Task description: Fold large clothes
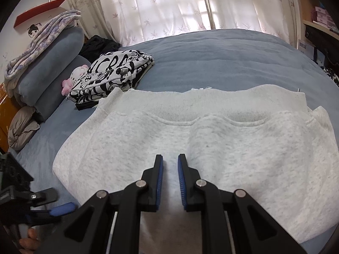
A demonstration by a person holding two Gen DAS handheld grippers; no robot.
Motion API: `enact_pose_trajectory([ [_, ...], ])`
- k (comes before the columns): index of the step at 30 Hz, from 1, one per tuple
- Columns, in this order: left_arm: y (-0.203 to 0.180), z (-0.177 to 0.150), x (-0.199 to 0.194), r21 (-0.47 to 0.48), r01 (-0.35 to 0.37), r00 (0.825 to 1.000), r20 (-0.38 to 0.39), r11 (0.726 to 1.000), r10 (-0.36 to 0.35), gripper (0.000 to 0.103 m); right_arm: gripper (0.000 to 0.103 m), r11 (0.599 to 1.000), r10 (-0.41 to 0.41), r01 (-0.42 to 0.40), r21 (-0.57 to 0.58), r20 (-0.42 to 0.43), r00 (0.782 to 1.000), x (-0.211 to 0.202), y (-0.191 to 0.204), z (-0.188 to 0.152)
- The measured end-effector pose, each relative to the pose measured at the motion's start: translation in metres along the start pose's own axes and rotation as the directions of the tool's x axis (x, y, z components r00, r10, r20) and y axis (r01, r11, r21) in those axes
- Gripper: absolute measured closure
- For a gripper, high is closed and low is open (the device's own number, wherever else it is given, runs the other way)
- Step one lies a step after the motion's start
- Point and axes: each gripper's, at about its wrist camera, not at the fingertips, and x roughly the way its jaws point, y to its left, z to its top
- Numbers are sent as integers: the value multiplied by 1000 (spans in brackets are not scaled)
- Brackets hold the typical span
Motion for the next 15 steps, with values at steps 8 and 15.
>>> enact_pose_trajectory([
  [8, 1, 26, 37, 36, 17, 997, 76, 999, -20, 38, 89, 1000, 10, -10, -13, -1, 1000, -3, -1, -3],
  [15, -26, 53, 58, 148, 11, 987, 155, 989, -34, 46, 89, 999, 1, -1, -34, -1, 1000, -3, 2, -3],
])
